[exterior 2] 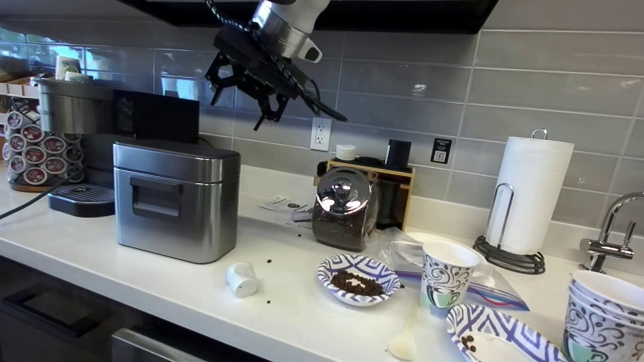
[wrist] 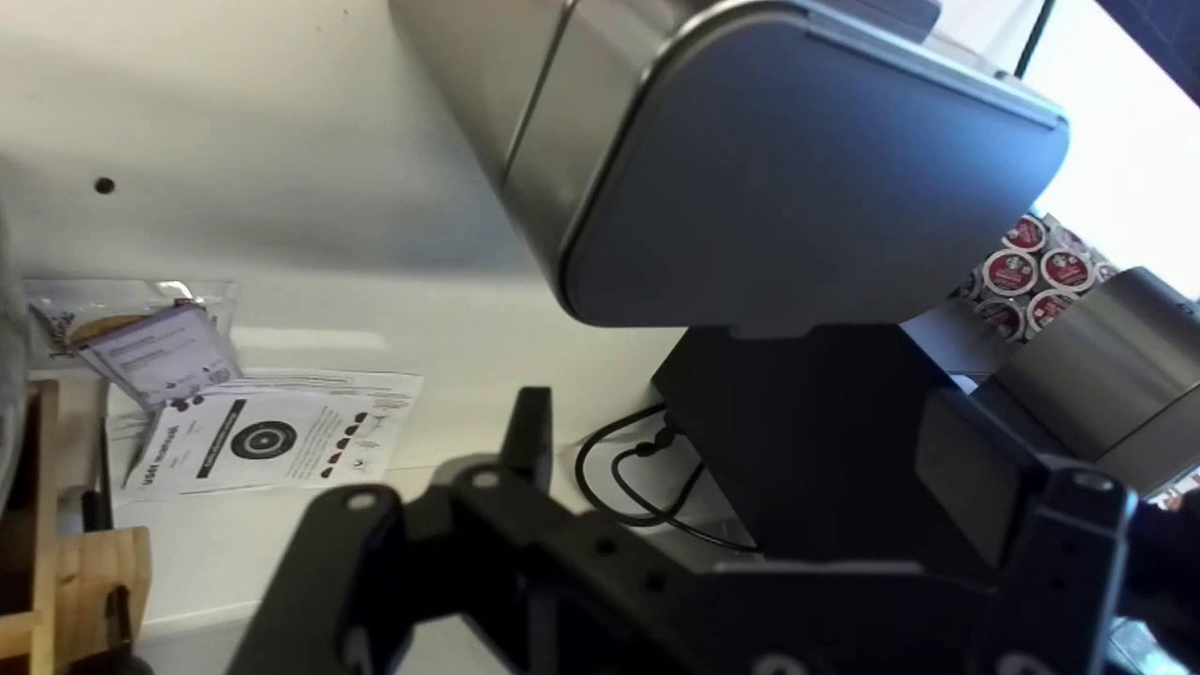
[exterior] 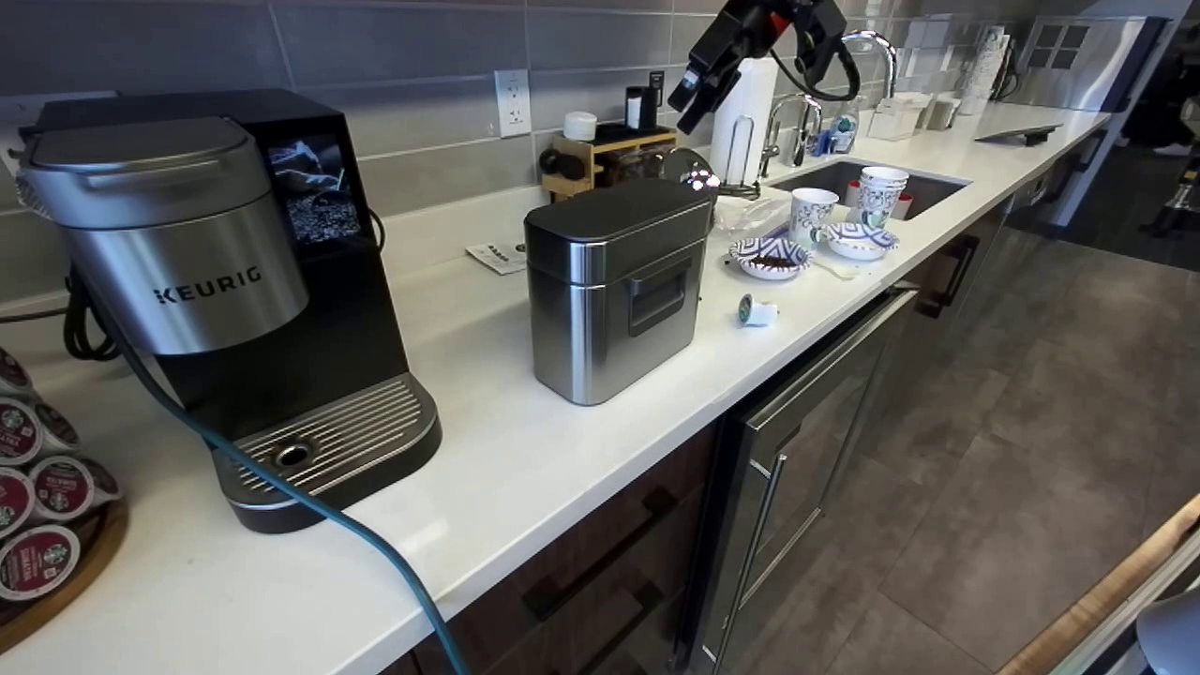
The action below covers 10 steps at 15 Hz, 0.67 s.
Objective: Open the silver bin, pick up the small white container and put it inside the silver bin
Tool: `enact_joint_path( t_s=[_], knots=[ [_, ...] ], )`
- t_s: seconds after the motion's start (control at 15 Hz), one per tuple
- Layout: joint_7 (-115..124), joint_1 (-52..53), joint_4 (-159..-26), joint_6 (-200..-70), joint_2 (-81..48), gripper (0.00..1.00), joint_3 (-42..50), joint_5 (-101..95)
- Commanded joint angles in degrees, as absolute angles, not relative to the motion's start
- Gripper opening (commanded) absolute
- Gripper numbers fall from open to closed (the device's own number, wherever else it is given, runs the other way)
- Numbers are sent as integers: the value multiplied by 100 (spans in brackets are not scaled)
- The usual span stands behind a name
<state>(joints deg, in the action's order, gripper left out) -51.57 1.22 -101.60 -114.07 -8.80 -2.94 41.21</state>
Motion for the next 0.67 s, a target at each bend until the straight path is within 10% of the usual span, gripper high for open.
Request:
enact_joint_path(
  t_s=[0.0, 0.6],
  knots=[
    [-5335, 79, -9694, -11395, -1387, 100, -468, 4550],
    [-5068, 15, -8490, -10917, -2565, 100, -715, 4939]
  ],
)
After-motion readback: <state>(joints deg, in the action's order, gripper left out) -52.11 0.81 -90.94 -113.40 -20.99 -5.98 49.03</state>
